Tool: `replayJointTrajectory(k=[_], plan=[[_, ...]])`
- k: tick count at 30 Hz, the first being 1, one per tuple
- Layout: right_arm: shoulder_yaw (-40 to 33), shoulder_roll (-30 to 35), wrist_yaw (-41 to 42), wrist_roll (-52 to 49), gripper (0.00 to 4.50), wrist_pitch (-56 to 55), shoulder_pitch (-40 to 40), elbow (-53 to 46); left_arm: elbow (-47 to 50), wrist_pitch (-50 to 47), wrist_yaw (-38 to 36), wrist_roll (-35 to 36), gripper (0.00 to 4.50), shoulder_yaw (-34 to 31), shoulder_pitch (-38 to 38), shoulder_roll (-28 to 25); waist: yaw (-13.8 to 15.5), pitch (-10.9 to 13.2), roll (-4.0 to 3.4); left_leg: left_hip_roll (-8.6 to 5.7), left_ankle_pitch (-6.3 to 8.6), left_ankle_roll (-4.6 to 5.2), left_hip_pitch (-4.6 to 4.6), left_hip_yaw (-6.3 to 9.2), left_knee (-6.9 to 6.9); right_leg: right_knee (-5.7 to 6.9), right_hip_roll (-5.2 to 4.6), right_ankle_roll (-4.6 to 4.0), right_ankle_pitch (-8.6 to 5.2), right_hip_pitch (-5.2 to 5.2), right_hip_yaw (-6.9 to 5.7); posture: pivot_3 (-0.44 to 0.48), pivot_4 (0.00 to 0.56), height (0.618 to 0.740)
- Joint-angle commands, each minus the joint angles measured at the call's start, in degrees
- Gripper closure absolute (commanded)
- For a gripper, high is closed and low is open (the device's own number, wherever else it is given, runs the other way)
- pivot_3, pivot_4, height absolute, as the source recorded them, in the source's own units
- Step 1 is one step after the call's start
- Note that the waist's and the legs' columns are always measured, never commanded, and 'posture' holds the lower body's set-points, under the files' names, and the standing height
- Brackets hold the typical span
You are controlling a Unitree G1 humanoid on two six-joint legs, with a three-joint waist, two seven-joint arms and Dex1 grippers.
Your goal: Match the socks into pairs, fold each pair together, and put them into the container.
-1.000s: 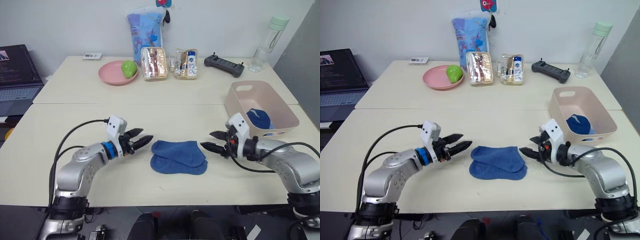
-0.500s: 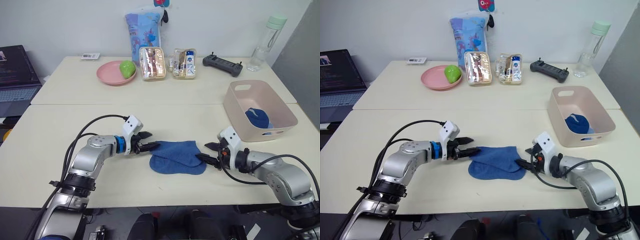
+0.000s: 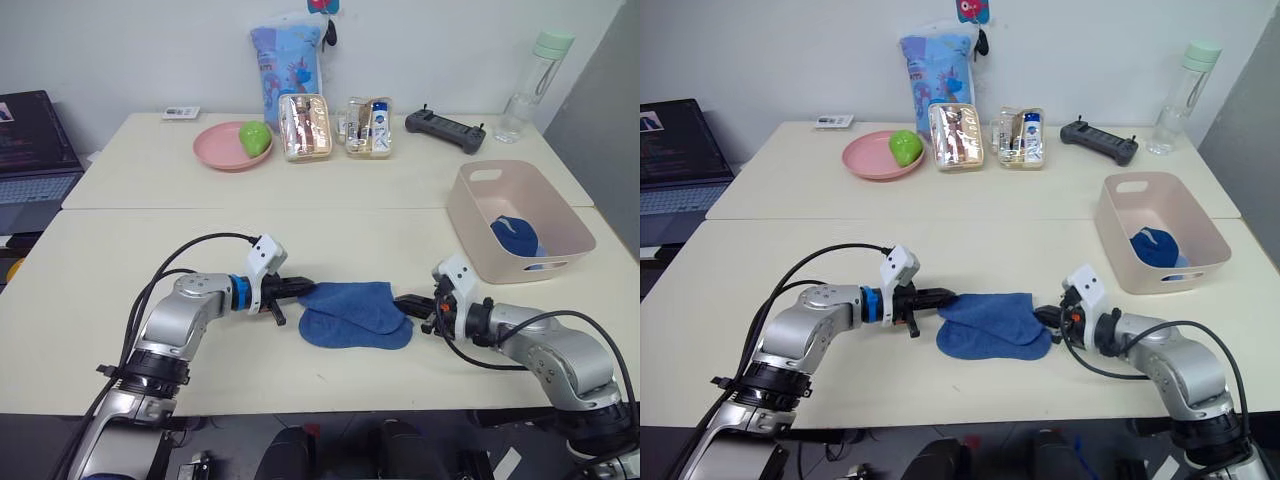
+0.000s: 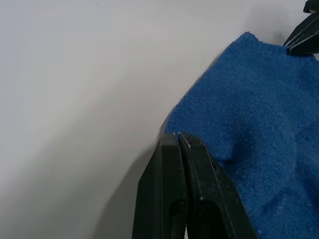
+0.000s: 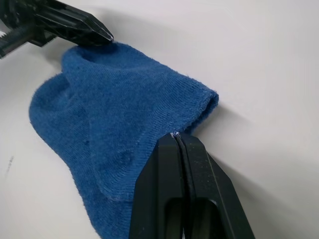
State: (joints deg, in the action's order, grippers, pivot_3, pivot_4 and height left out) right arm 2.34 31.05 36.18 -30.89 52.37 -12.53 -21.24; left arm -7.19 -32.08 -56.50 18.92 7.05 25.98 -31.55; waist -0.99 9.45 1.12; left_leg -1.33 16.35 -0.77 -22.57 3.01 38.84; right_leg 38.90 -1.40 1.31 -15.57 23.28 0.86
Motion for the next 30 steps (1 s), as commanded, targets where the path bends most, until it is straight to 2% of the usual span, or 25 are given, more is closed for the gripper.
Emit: replayJointTrajectory(k=[1,5,9,12,16,22,27,30], plan=[[-3.3,1.3,1.4,-2.9,4.50,1.2,-0.8,-1.8,4.2,-1.0,-0.2,1.8,4.46,-1.7,-0.8,-0.4,0.0,0.0,0.00,0.00,0.00,0.00,0.00,0.00,0.00,0.00,0.00,0.00,0.00,0.00,0.01,0.000,0.150,0.740],[-4.2,2.9,1.9,-4.1,4.50,2.3,-1.3,-2.2,6.6,-3.8,1.1,3.6,4.46,-3.7,-1.6,-0.5,0.0,0.0,0.00,0.00,0.00,0.00,0.00,0.00,0.00,0.00,-0.01,0.00,0.00,0.00,0.00,0.000,0.150,0.740],[-2.1,3.9,3.2,-3.6,4.50,1.9,-1.4,-2.6,4.6,-1.2,2.6,2.4,4.46,-4.4,-0.5,0.1,0.0,0.0,0.00,0.00,0.00,0.00,0.01,0.00,0.00,0.01,-0.01,0.00,0.00,0.00,0.00,0.000,0.150,0.740],[-1.1,3.9,3.3,-2.9,4.50,1.3,-1.2,-2.4,3.8,-1.5,2.1,2.5,3.87,-3.9,0.6,-0.1,0.0,0.0,0.00,0.00,0.00,0.00,0.00,0.00,0.00,0.01,-0.01,0.00,0.00,0.00,-0.01,0.000,0.150,0.740],[-0.7,4.3,3.7,-2.3,4.50,0.6,-1.6,-1.1,2.3,-2.2,1.8,2.0,2.64,-2.6,2.0,0.2,0.0,0.0,0.00,0.00,0.00,0.00,0.00,-0.01,0.00,0.00,-0.01,0.00,0.00,0.00,0.00,0.000,0.150,0.740],[-0.4,4.0,3.3,-1.1,4.50,0.0,-1.9,0.1,-0.8,-2.6,0.6,-1.5,2.64,2.1,3.7,-0.3,0.0,0.0,0.00,-0.01,0.00,0.00,0.00,-0.01,0.00,0.01,0.00,0.00,0.00,0.00,0.00,0.000,0.150,0.740],[-0.2,3.6,2.8,-1.3,4.50,0.1,-1.1,-1.2,-1.7,-2.5,-1.0,-1.7,2.64,2.9,4.4,0.1,0.0,0.0,0.00,-0.01,0.00,0.00,0.00,0.00,0.00,0.01,0.00,0.00,0.00,0.00,-0.01,0.000,0.150,0.740],[-0.3,3.6,2.7,-1.3,4.50,0.1,-0.6,-1.7,-1.5,-2.6,-1.2,-1.4,3.24,2.3,4.6,0.6,0.0,0.0,0.00,-0.01,0.00,0.00,0.00,0.00,0.01,0.01,0.00,0.00,0.00,0.00,0.00,0.000,0.150,0.740]])
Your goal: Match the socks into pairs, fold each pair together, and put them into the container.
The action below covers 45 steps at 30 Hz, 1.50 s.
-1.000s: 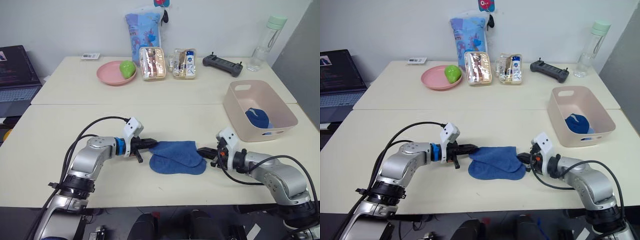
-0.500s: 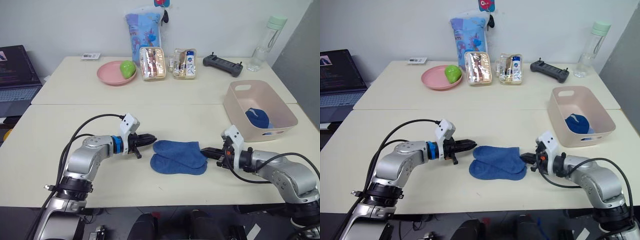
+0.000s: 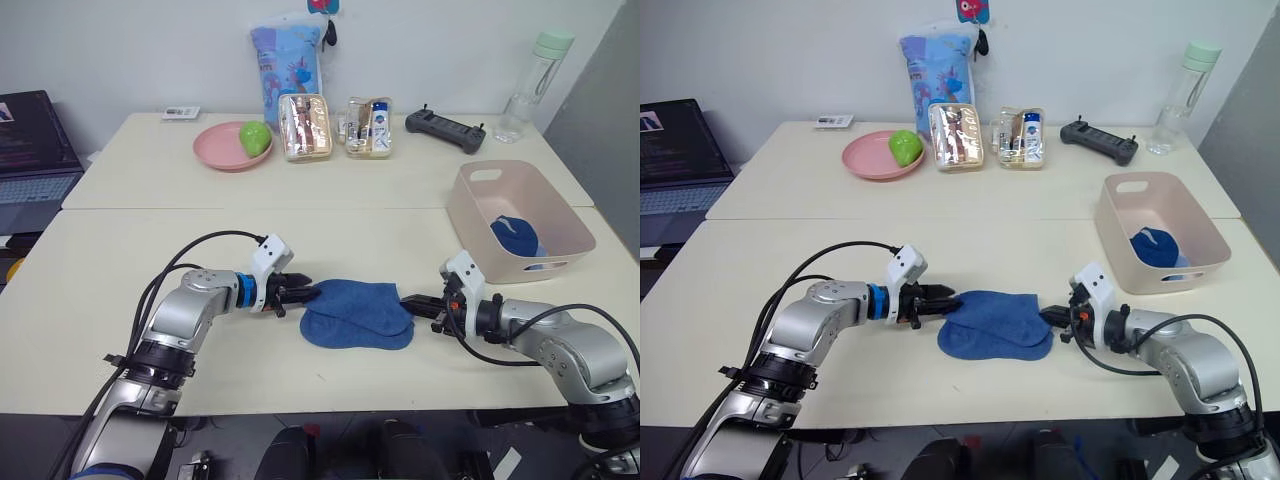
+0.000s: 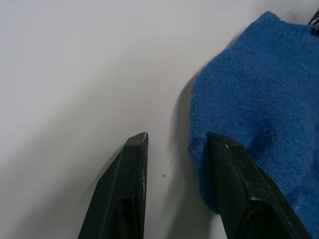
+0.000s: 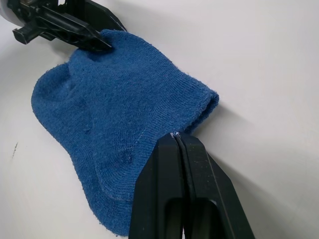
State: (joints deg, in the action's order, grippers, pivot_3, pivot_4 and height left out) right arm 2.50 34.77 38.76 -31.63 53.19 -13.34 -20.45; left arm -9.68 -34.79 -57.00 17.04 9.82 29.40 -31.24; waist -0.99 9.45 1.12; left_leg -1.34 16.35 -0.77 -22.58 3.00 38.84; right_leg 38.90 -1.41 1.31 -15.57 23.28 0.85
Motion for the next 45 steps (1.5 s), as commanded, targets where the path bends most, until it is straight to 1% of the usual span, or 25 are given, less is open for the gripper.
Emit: replayJointTrajectory(k=[1,4,7,11,13,16,18,21,26,29,32,38,45], plan=[[-0.5,-0.1,0.1,-0.6,4.50,-0.7,0.3,-2.5,1.3,-0.1,-1.1,0.8,3.55,-0.6,1.1,0.2,0.0,0.0,0.00,0.00,0.00,0.00,0.00,0.00,0.00,0.00,0.00,0.00,0.00,0.00,0.00,0.000,0.150,0.740],[-0.7,-0.1,-0.1,-0.6,4.50,-0.7,0.4,-2.5,2.7,-0.2,-1.8,1.6,4.48,-1.1,0.2,-0.2,0.0,0.0,0.00,0.00,0.00,0.00,0.01,-0.01,0.00,0.00,0.00,0.00,0.00,0.00,0.01,0.000,0.150,0.740],[-0.9,0.0,-0.1,-0.5,4.50,-0.9,0.1,-2.3,4.0,-0.8,-1.6,2.0,4.48,-1.5,-0.7,-0.6,0.0,0.0,0.00,0.00,0.00,0.00,0.00,0.00,0.00,0.00,0.00,0.00,0.00,0.00,0.00,0.000,0.150,0.740],[-1.1,0.0,-0.1,-0.8,4.50,-0.5,-1.0,-2.0,7.5,-4.2,-0.1,3.7,4.48,-3.7,-2.1,-0.9,0.0,0.0,0.00,0.01,0.00,0.00,0.01,0.00,0.00,0.00,0.00,0.00,0.00,0.00,0.01,0.000,0.150,0.740],[-1.8,-0.2,0.2,-1.9,4.50,0.2,-1.8,-2.0,10.3,-7.8,0.5,6.2,4.48,-5.6,-2.8,-1.1,-0.1,0.0,0.00,0.01,0.00,0.00,0.01,0.01,0.00,0.01,0.00,0.00,0.00,0.00,0.00,0.000,0.150,0.740],[-3.5,0.4,0.3,-4.1,4.50,1.7,-1.8,-3.9,16.0,-13.2,2.8,11.2,4.48,-10.2,-4.5,-0.6,-0.1,0.0,0.00,0.01,0.00,0.00,0.00,0.02,0.00,0.00,0.00,0.00,0.00,0.00,0.00,0.000,0.150,0.740],[-4.9,0.4,0.0,-6.0,4.50,3.2,-1.3,-5.7,20.2,-17.1,3.6,15.3,4.48,-12.6,-7.1,-0.7,-0.1,0.0,0.00,0.02,0.00,0.00,-0.01,0.04,0.00,-0.01,0.00,0.00,0.00,0.00,0.00,0.000,0.150,0.740],[-6.8,0.8,0.0,-9.5,4.50,5.8,-0.8,-7.8,25.6,-20.6,3.8,19.1,4.48,-13.7,-11.0,-1.5,-0.2,0.0,0.00,0.02,0.00,0.00,0.01,0.03,-0.01,-0.01,-0.01,0.00,0.00,-0.01,0.02,0.000,0.150,0.740],[-9.7,2.8,0.3,-14.6,4.50,9.7,0.0,-10.5,30.1,-24.3,6.8,23.5,4.48,-14.7,-14.0,-0.9,-0.2,0.0,0.00,0.02,0.00,0.00,0.00,0.03,0.00,-0.01,-0.02,0.00,0.00,-0.02,0.01,0.000,0.150,0.740],[-9.8,3.9,0.3,-15.1,4.50,9.8,1.0,-10.6,30.5,-23.8,8.6,23.9,4.48,-14.1,-15.2,-0.5,-0.1,0.0,0.00,0.01,0.00,0.00,0.01,0.02,-0.01,-0.03,-0.02,0.00,0.00,-0.03,0.01,0.000,0.150,0.740],[-8.1,4.6,0.4,-13.3,4.50,8.2,2.2,-9.3,30.4,-22.7,9.4,23.4,4.48,-13.2,-16.0,-0.6,0.0,0.0,0.00,0.01,0.00,0.00,0.02,0.01,0.00,-0.01,-0.01,0.00,0.00,-0.03,0.01,0.000,0.150,0.740],[-5.2,2.8,-0.5,-10.5,4.50,5.1,1.9,-6.8,29.2,-21.6,8.9,23.1,4.48,-13.2,-16.5,-2.1,0.0,0.0,0.00,0.02,0.00,0.00,0.03,0.01,-0.01,-0.01,0.00,0.00,0.00,-0.03,0.01,0.000,0.150,0.740],[-2.9,2.6,-0.2,-7.8,4.50,2.6,1.6,-4.9,28.8,-20.4,8.8,22.9,4.48,-12.4,-17.3,-2.8,0.0,0.0,0.00,0.01,0.00,0.00,0.03,0.00,-0.01,-0.02,0.00,0.00,0.00,-0.03,0.01,0.000,0.150,0.740]])
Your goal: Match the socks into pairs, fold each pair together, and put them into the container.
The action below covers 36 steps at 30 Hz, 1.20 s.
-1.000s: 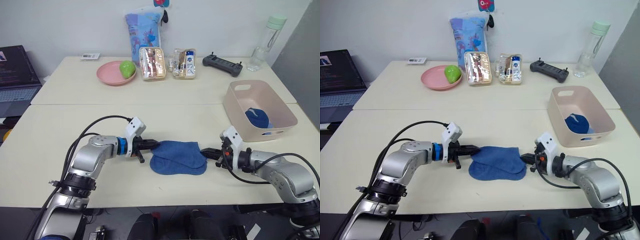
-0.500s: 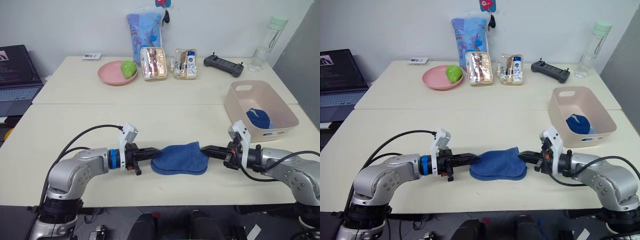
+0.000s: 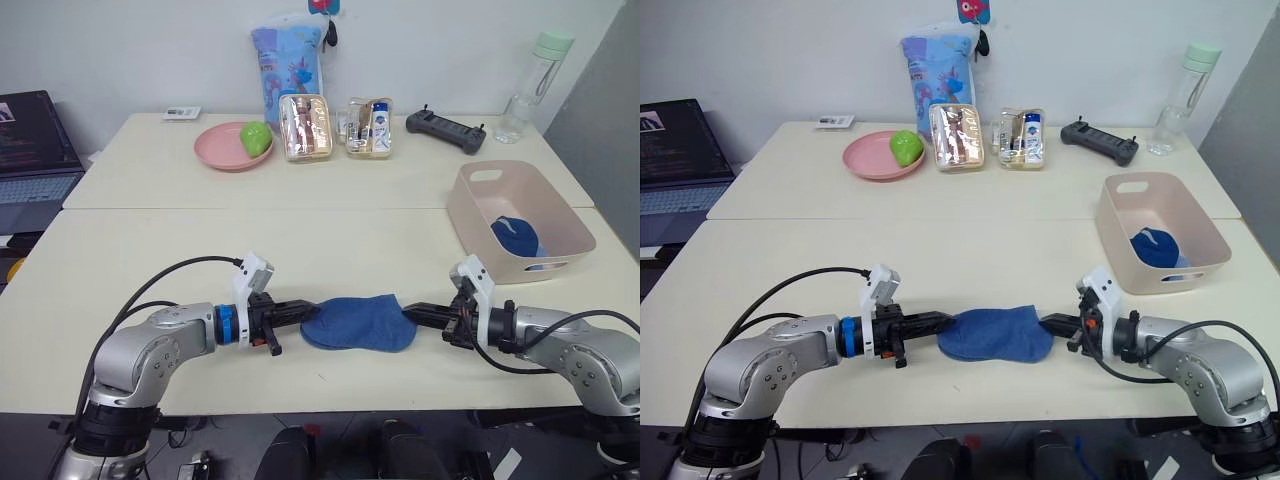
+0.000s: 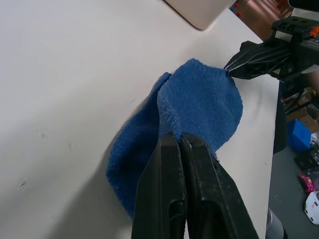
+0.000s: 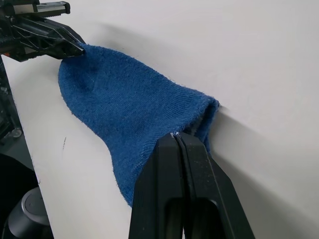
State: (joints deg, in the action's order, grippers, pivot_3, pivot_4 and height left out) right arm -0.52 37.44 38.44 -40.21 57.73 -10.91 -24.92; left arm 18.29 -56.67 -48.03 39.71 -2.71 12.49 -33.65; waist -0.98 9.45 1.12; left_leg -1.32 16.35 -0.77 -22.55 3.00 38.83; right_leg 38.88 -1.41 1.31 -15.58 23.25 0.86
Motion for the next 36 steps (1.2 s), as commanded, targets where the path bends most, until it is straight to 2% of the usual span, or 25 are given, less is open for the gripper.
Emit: replayJointTrajectory(k=[1,16,27,31,36], plan=[[0.2,-0.1,0.1,1.1,4.50,-2.1,-1.1,-0.1,0.8,1.5,-0.1,0.3,4.48,0.1,-0.4,-0.4,0.0,0.0,0.00,0.00,0.00,0.00,0.00,0.00,0.00,0.00,0.00,0.00,0.00,0.00,0.00,0.000,0.150,0.740],[2.6,-0.7,0.5,3.9,4.50,-3.1,-3.3,1.9,1.1,2.0,-0.1,0.6,4.48,-0.1,-1.4,-1.0,0.0,0.0,0.00,0.00,0.00,0.00,0.00,0.00,0.00,0.00,0.00,0.00,0.00,0.00,0.00,0.000,0.150,0.740],[3.3,0.0,1.2,6.0,4.50,-4.2,-3.0,3.3,-0.4,5.1,-1.8,-2.4,4.48,2.9,-2.4,-2.2,0.0,0.0,0.00,0.00,0.00,0.00,0.00,0.00,-0.01,0.00,0.00,0.00,0.00,0.00,0.00,0.000,0.150,0.740],[3.0,-0.1,1.1,6.4,3.55,-5.1,-1.4,2.0,-2.1,9.4,-1.4,-5.2,3.58,3.5,-2.7,-2.3,0.0,0.0,0.00,0.00,0.00,0.00,0.00,0.00,-0.02,-0.01,-0.01,-0.01,0.00,0.01,0.01,0.000,0.150,0.740],[1.2,-0.1,0.0,7.8,1.78,-7.0,-1.6,1.7,-3.3,10.4,-0.6,-4.8,2.00,1.9,-1.3,-1.4,0.3,0.0,0.00,0.00,0.00,0.00,-0.02,-0.01,0.00,-0.02,-0.03,-0.01,0.00,0.01,0.01,0.000,0.150,0.740]])
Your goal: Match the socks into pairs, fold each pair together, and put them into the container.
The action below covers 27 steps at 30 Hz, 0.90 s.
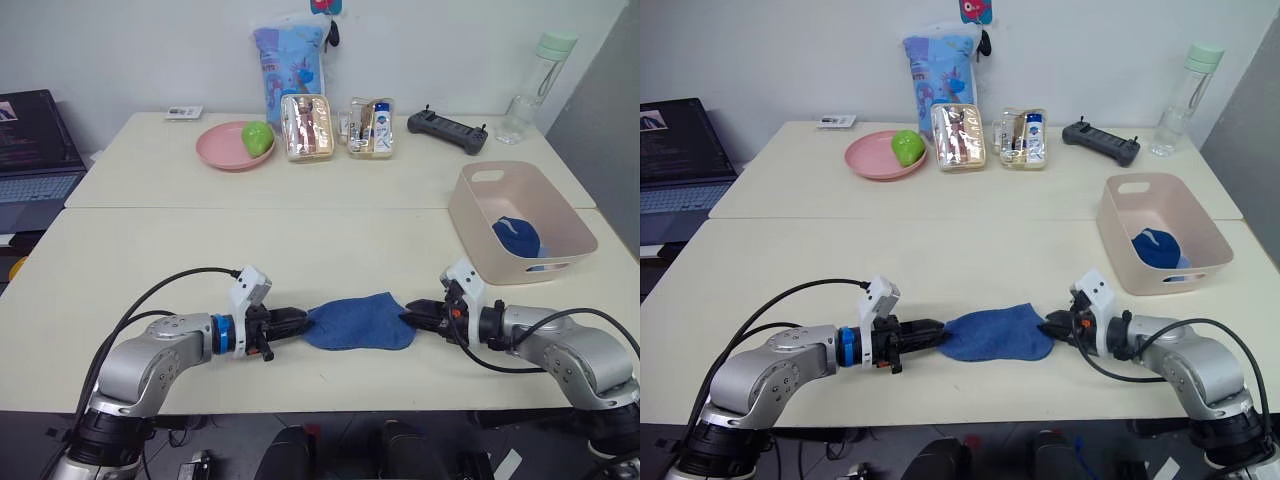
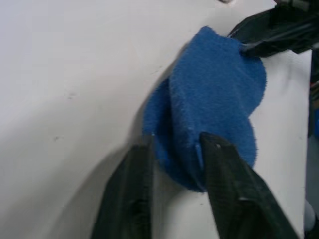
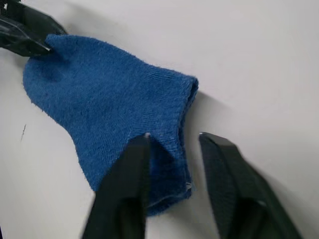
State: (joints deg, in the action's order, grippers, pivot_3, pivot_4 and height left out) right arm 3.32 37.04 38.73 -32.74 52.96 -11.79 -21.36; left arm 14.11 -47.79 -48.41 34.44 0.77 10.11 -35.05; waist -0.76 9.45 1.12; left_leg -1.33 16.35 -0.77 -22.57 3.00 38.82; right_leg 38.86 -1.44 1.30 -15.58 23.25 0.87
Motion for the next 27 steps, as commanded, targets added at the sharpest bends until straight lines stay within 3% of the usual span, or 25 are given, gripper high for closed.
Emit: replayJointTrajectory(k=[1,2,5,9,10,13,17,20,24,27], plan=[[-3.3,0.3,-0.4,0.3,1.36,-2.7,-1.2,-1.7,0.8,1.5,-0.4,1.0,1.63,-2.1,1.4,0.0,0.1,0.0,0.00,0.00,0.00,0.00,0.00,0.00,0.00,0.00,0.00,0.00,0.00,0.00,0.00,0.000,0.150,0.740],[-4.0,0.5,0.1,0.0,1.06,-3.3,-1.4,-2.0,0.8,1.5,-0.5,1.6,1.34,-2.6,1.6,0.1,0.1,0.0,0.00,0.00,0.00,0.00,0.01,0.00,0.00,0.00,0.00,0.00,0.00,0.00,0.00,0.000,0.150,0.740],[-5.1,0.5,-0.2,-0.3,1.05,-4.1,-2.2,-3.3,1.1,4.1,-1.4,1.3,0.41,-3.1,3.4,0.0,0.2,0.0,0.00,0.00,0.00,0.00,0.01,0.01,-0.01,0.01,0.00,0.00,0.00,0.01,-0.01,0.000,0.150,0.740],[-4.0,-1.0,-0.6,0.2,1.05,-6.3,-3.4,-5.3,1.5,10.0,-3.2,-2.0,0.41,-0.3,7.2,0.3,0.4,0.0,0.00,0.00,0.00,0.00,0.00,0.00,0.00,0.00,0.00,0.00,0.00,0.01,-0.02,0.000,0.150,0.740],[-3.0,-1.8,-0.7,0.7,1.23,-7.1,-3.9,-5.6,1.4,11.8,-4.1,-2.9,0.39,1.0,7.9,0.6,0.4,0.0,0.00,0.00,0.00,0.00,0.00,-0.02,0.00,0.00,0.00,0.00,0.00,0.00,0.00,0.000,0.150,0.740],[1.4,-4.4,-1.1,3.7,1.95,-11.1,-4.2,-6.6,1.2,16.7,-5.6,-5.6,0.95,4.5,8.2,2.2,0.4,0.0,0.00,0.00,0.00,0.00,0.01,-0.02,-0.01,0.00,0.01,0.00,0.00,0.00,0.00,0.000,0.150,0.740],[5.9,-7.1,-2.0,8.9,3.41,-16.2,-2.6,-3.1,0.3,23.8,-8.1,-10.3,2.18,9.3,4.5,2.6,0.3,0.0,-0.01,0.00,0.00,-0.01,0.01,-0.04,-0.02,-0.01,0.01,0.00,0.00,0.02,0.03,0.000,0.150,0.740],[8.3,-5.9,-1.4,13.4,4.46,-20.5,0.8,0.3,-5.7,32.8,-7.7,-18.5,3.11,12.4,2.7,1.4,0.6,0.0,-0.01,0.00,-0.01,-0.01,0.03,-0.04,-0.01,-0.01,0.01,-0.01,0.00,0.00,0.02,0.000,0.150,0.740],[6.5,-5.8,-0.7,14.2,4.50,-23.1,4.8,2.7,-10.8,37.0,-7.6,-20.0,4.45,11.1,0.9,1.5,0.6,0.0,-0.01,-0.02,0.00,0.00,0.02,-0.06,-0.01,-0.01,0.00,-0.01,0.00,0.01,0.03,0.000,0.150,0.740],[4.4,-6.1,-0.4,12.6,4.50,-23.3,6.5,3.2,-12.0,34.3,-8.4,-16.7,4.45,9.0,0.1,1.8,0.6,0.0,-0.03,-0.01,0.00,0.00,0.07,-0.05,-0.01,0.00,0.00,-0.01,0.00,-0.03,0.02,0.000,0.150,0.740]])
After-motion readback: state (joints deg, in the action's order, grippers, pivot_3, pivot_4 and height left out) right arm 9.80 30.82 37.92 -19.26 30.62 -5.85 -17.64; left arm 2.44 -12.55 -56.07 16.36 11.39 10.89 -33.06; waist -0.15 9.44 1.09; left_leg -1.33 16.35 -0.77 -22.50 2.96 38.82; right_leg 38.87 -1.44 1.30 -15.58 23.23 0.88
